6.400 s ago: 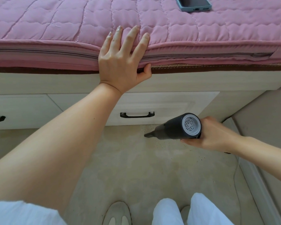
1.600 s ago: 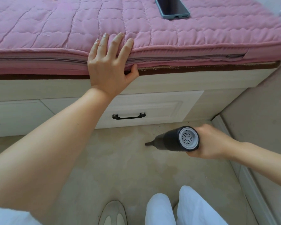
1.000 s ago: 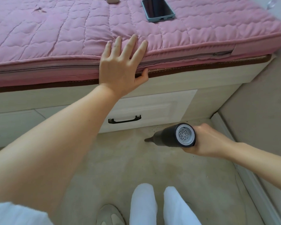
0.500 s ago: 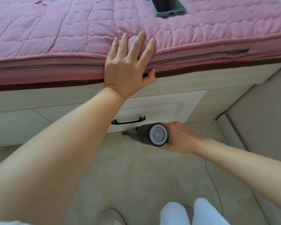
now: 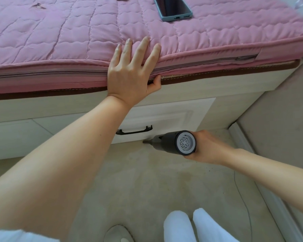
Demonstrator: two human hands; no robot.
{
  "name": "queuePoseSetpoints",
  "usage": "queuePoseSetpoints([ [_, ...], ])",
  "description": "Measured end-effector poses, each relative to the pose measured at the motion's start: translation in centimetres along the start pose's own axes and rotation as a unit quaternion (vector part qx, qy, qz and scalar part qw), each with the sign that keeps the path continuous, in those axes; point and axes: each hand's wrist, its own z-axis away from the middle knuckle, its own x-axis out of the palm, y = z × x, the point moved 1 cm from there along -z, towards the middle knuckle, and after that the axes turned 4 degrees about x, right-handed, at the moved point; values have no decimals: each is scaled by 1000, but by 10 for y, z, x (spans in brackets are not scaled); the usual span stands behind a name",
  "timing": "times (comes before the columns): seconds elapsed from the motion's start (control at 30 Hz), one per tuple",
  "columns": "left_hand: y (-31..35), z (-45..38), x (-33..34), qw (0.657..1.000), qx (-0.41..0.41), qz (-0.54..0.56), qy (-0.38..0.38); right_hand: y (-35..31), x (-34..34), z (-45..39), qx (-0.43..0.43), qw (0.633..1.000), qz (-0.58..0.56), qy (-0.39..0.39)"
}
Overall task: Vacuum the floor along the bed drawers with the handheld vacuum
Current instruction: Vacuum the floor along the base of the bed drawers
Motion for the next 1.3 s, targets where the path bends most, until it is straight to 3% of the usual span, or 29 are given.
queuePoseSetpoints([
  [0.2, 0, 0, 1, 1000, -1, 3, -4, 26, -8, 12, 41, 999, -3, 12],
  [0.63, 2, 2, 1, 1000, -25, 18, 5, 56, -14, 25, 39, 999, -3, 37],
  [1.3, 3, 1, -4, 997, -55, 53, -4, 43, -45, 64, 24, 999, 41, -23],
])
